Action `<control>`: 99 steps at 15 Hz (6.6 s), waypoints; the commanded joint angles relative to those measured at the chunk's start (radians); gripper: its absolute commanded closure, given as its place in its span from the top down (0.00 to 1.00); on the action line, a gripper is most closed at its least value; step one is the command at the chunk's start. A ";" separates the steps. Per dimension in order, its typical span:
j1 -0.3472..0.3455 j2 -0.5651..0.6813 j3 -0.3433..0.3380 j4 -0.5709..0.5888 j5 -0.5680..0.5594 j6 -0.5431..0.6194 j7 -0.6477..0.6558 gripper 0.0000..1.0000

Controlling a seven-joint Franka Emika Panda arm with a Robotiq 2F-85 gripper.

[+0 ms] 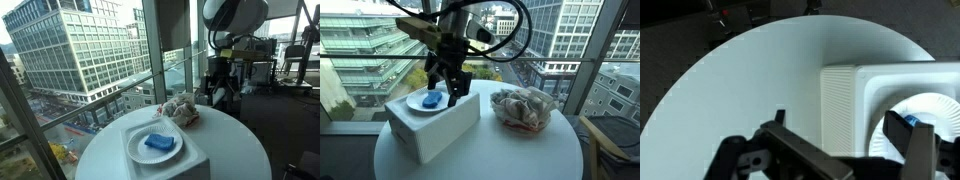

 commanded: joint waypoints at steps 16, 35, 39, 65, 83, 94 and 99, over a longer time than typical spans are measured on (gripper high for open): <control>-0.007 0.192 0.006 0.136 -0.003 0.104 0.054 1.00; -0.042 0.974 -0.068 1.006 -0.100 0.223 0.231 1.00; -0.041 1.100 -0.088 1.114 -0.099 0.312 0.259 1.00; 0.047 0.542 -0.194 0.516 -0.134 0.401 0.512 0.03; -0.062 0.482 -0.187 0.282 -0.303 0.369 0.938 0.03; -0.053 0.733 -0.168 0.508 -0.226 0.284 0.868 0.82; -0.034 0.844 -0.166 0.682 -0.243 0.387 0.835 1.00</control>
